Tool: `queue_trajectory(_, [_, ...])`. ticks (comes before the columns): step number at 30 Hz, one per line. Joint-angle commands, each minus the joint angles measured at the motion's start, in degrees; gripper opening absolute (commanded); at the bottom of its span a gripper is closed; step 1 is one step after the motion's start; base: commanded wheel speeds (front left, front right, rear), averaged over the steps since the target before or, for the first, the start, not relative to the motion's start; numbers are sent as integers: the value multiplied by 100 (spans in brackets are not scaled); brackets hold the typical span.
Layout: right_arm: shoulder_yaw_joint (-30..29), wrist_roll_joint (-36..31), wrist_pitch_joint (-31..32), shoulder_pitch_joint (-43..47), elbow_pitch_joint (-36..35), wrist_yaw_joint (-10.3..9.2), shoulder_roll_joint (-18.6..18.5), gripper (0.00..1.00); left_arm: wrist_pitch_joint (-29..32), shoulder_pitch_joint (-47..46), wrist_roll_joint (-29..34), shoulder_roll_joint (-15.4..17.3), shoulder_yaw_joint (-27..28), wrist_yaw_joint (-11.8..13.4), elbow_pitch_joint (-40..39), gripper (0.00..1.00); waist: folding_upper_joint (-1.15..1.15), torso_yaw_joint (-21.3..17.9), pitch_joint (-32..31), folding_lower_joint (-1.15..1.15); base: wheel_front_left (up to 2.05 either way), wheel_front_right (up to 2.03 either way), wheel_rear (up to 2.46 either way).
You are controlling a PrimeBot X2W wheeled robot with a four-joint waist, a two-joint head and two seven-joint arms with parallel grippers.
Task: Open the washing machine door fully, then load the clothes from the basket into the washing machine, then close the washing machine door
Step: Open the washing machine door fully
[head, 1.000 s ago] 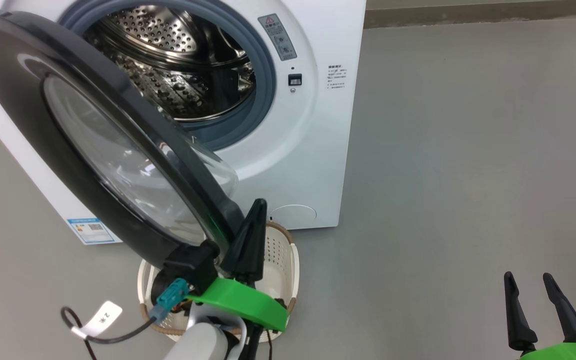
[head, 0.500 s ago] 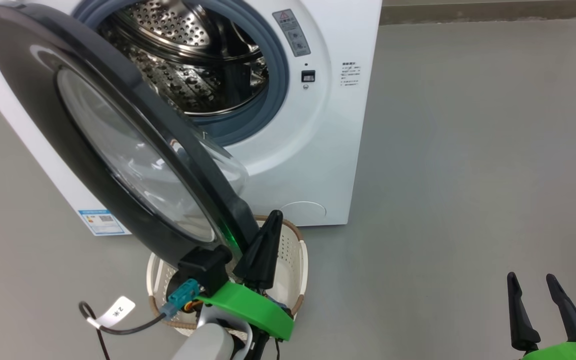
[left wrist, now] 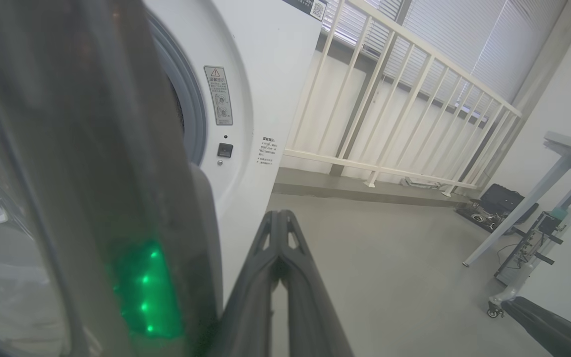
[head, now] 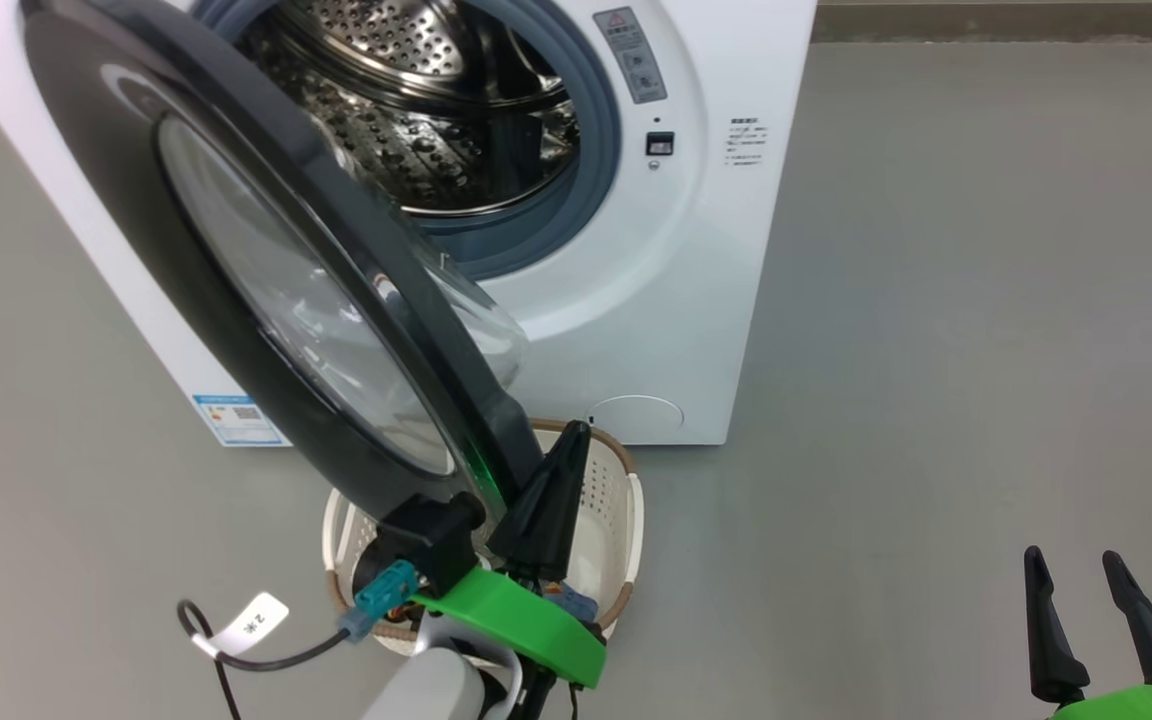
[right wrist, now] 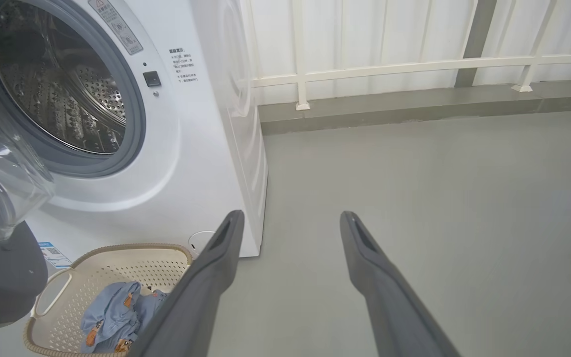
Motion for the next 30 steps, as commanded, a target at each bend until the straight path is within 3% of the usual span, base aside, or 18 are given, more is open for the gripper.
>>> queue_trajectory(1, [107,58,-23,-119,-120,42,-89,100,-76,-105,11,341,479,160,-4,0,0,53,7,0,0,0,0])
queue_trajectory(16, [131,74,-41,-240,13,42,-89,100,-78,143,288,484,736,268,-483,0,0,357,123,0,0,0,0])
queue_trajectory(22, [189,491,-56,-298,122,42,-89,100,-78,368,431,651,826,406,-882,0,0,400,156,0,0,0,0])
queue_trajectory(30, [177,545,-75,-316,313,42,-89,100,-19,709,612,911,811,654,-1529,0,0,505,157,0,0,0,0])
